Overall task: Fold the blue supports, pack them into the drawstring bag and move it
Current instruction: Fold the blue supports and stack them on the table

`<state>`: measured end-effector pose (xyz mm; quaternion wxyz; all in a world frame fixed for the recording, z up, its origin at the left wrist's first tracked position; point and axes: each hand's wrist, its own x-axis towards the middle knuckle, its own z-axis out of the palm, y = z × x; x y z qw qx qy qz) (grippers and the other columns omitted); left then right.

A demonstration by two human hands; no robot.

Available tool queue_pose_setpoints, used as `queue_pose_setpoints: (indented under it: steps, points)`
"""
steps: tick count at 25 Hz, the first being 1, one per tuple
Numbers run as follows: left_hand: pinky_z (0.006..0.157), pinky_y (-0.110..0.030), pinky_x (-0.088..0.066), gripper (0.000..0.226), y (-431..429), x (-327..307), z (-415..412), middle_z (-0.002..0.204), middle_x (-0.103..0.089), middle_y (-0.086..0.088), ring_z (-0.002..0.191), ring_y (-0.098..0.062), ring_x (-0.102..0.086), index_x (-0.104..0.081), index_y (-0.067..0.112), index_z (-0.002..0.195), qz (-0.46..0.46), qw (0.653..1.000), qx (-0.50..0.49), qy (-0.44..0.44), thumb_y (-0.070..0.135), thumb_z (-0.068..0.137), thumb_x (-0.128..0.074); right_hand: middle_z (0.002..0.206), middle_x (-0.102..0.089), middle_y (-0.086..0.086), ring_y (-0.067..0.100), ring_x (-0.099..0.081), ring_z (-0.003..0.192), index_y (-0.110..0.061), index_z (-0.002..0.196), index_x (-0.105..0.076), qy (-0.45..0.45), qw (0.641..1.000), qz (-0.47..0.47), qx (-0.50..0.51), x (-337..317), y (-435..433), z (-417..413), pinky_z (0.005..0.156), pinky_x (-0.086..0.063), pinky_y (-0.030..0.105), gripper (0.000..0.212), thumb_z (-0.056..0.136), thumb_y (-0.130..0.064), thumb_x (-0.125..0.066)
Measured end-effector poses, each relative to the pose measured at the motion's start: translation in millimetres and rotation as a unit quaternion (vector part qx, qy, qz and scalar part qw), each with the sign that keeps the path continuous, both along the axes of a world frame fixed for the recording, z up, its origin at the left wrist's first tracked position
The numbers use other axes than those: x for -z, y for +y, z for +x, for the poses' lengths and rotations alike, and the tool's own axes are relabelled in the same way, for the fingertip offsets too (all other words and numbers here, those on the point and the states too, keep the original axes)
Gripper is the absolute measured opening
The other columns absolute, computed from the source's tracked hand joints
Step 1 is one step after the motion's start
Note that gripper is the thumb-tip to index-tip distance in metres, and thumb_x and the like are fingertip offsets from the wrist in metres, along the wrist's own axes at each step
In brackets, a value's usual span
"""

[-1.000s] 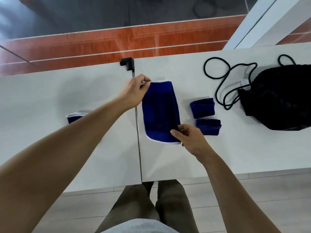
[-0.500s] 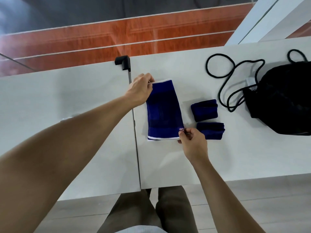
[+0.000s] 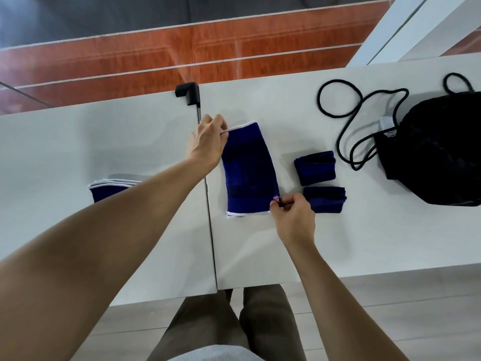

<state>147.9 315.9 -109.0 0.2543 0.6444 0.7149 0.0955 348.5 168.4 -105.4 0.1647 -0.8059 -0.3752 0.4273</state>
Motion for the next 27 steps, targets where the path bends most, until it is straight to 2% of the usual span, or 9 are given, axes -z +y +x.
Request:
queue_pose_setpoints:
  steps: [3,6,9,11,13,15,18,23,27]
  points:
    - [0.092,-0.041,-0.044,0.036,-19.5,-1.9,-0.1,0.124,-0.05,-0.01,0.106,-0.032,-0.051,-0.055,0.017,0.123,0.094,0.988,0.037,0.121,0.005,0.09,-0.061,0.091,-0.066,0.001,0.005,-0.059,0.071,-0.016,0.102,-0.054,-0.007,1.0,0.027,-0.004,2.0,0.6,-2.9,0.055,-0.039,0.014,0.028,0.085,-0.023,-0.076]
    - [0.096,-0.042,-0.041,0.052,-79.8,5.7,5.2,0.129,-0.054,-0.01,0.11,-0.035,-0.051,-0.062,0.018,0.126,0.163,0.963,0.176,0.118,-0.006,0.08,-0.058,0.105,-0.057,0.005,0.006,-0.051,0.07,-0.015,0.104,-0.057,-0.051,0.998,0.017,-0.026,3.1,1.3,-3.2,0.057,-0.038,0.022,0.029,0.085,-0.027,-0.075]
    - [0.117,-0.044,-0.028,0.066,-146.7,12.5,3.2,0.161,-0.032,-0.007,0.147,-0.033,-0.029,-0.041,0.023,0.151,0.042,0.961,0.26,0.088,0.011,0.088,-0.058,0.108,-0.053,0.005,0.016,-0.055,0.073,-0.014,0.103,-0.059,-0.066,0.997,0.001,-0.034,-1.8,2.3,-9.9,0.065,-0.042,0.028,0.025,0.086,-0.026,-0.072]
    - [0.124,-0.042,-0.013,0.071,-171.8,12.1,0.8,0.168,-0.01,-0.003,0.155,-0.028,-0.006,-0.024,0.026,0.158,-0.026,0.967,0.242,0.077,0.028,0.092,-0.051,0.104,-0.054,0.002,0.02,-0.058,0.077,-0.014,0.102,-0.058,-0.057,0.997,0.001,-0.052,-5.2,-1.7,-14.8,0.065,-0.044,0.029,0.022,0.087,-0.024,-0.071]
    - [0.125,-0.042,-0.009,0.079,-183.9,10.3,-0.4,0.169,-0.006,-0.003,0.155,-0.028,0.0,-0.022,0.025,0.158,-0.038,0.967,0.239,0.083,0.042,0.088,-0.054,0.094,-0.06,0.001,0.018,-0.061,0.076,-0.014,0.103,-0.055,-0.008,0.998,0.015,-0.059,-9.3,-10.4,-15.7,0.061,-0.047,0.024,0.02,0.089,-0.02,-0.068]
    - [0.124,-0.045,-0.015,0.085,-193.0,9.9,-0.7,0.168,-0.013,-0.005,0.155,-0.03,-0.006,-0.028,0.022,0.156,-0.038,0.968,0.232,0.088,0.044,0.083,-0.066,0.085,-0.063,0.003,0.013,-0.061,0.067,-0.016,0.11,-0.051,0.087,0.995,0.036,-0.027,-16.8,-22.6,-15.8,0.053,-0.048,0.017,0.023,0.093,-0.014,-0.065]
    - [0.117,-0.047,-0.03,0.081,-207.9,6.5,0.1,0.162,-0.032,-0.006,0.151,-0.032,-0.024,-0.038,0.019,0.15,-0.037,0.974,0.209,0.085,0.029,0.08,-0.077,0.073,-0.06,0.008,0.008,-0.054,0.055,-0.018,0.115,-0.053,0.176,0.981,0.075,-0.019,-27.8,-41.4,-17.6,0.053,-0.051,0.021,0.023,0.096,-0.008,-0.06]
    - [0.114,-0.044,-0.036,0.054,-229.2,-3.2,-1.1,0.158,-0.041,-0.002,0.15,-0.028,-0.029,-0.047,0.018,0.145,-0.029,0.984,0.176,0.023,0.03,0.094,-0.061,0.103,-0.068,-0.001,0.012,-0.066,0.086,-0.019,0.119,-0.06,0.253,0.963,0.092,-0.029,-39.9,-57.7,-8.3,0.073,-0.056,0.021,0.024,0.096,-0.014,-0.062]
    - [0.106,-0.042,-0.042,0.039,-232.7,-14.6,-8.6,0.14,-0.06,-0.004,0.137,-0.027,-0.048,-0.053,0.016,0.135,-0.022,0.986,0.164,-0.022,0.029,0.098,-0.051,0.122,-0.056,-0.005,0.012,-0.06,0.101,-0.021,0.125,-0.061,0.084,0.962,0.109,-0.237,-26.5,-59.1,3.2,0.083,-0.053,0.019,0.039,0.088,-0.012,-0.073]
